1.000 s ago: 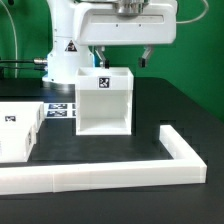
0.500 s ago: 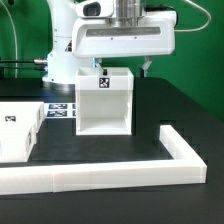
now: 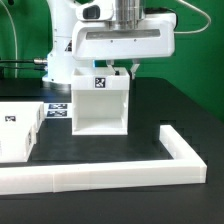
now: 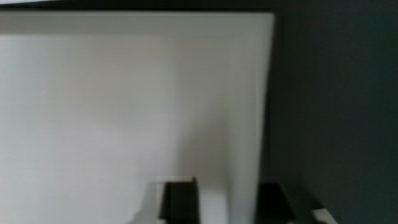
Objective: Assemble drawer
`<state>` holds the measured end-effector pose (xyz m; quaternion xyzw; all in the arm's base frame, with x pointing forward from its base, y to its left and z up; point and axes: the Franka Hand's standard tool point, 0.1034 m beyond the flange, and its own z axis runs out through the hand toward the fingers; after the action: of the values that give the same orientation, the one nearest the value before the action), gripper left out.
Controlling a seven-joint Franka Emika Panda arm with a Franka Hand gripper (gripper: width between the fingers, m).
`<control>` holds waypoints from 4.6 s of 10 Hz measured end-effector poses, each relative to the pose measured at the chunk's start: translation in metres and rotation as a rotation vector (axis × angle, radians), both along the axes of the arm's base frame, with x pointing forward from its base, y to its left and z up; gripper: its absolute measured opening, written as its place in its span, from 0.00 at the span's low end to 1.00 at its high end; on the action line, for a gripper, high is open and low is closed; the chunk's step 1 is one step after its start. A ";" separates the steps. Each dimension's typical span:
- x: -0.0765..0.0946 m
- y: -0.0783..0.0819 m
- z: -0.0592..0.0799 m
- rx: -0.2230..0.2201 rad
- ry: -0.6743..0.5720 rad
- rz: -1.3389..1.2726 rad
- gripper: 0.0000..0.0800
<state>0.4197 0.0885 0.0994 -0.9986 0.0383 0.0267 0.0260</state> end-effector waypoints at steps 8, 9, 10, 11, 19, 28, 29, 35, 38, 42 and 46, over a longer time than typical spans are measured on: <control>0.010 -0.001 0.000 0.005 -0.009 0.042 0.05; 0.025 0.001 0.000 0.012 -0.020 0.056 0.05; 0.041 0.001 0.001 0.018 -0.032 0.058 0.05; 0.053 0.001 0.001 0.022 -0.042 0.052 0.05; 0.172 -0.010 0.002 0.040 -0.174 0.050 0.05; 0.173 0.006 0.003 0.089 -0.184 -0.605 0.06; 0.174 0.007 0.006 0.097 -0.184 -0.635 0.06; 0.175 0.008 0.007 0.150 -0.137 -0.990 0.06; 0.175 0.006 0.005 0.157 -0.108 -1.303 0.06; 0.174 0.006 0.005 0.177 -0.088 -1.391 0.06; 0.204 0.005 0.003 0.199 -0.075 -1.467 0.07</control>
Offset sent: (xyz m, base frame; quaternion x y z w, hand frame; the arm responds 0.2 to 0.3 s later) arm 0.0000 0.0000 0.0000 0.0000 0.0000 0.0000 1.0000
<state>0.6235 0.0937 0.1023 -0.7096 0.6922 -0.0285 0.1286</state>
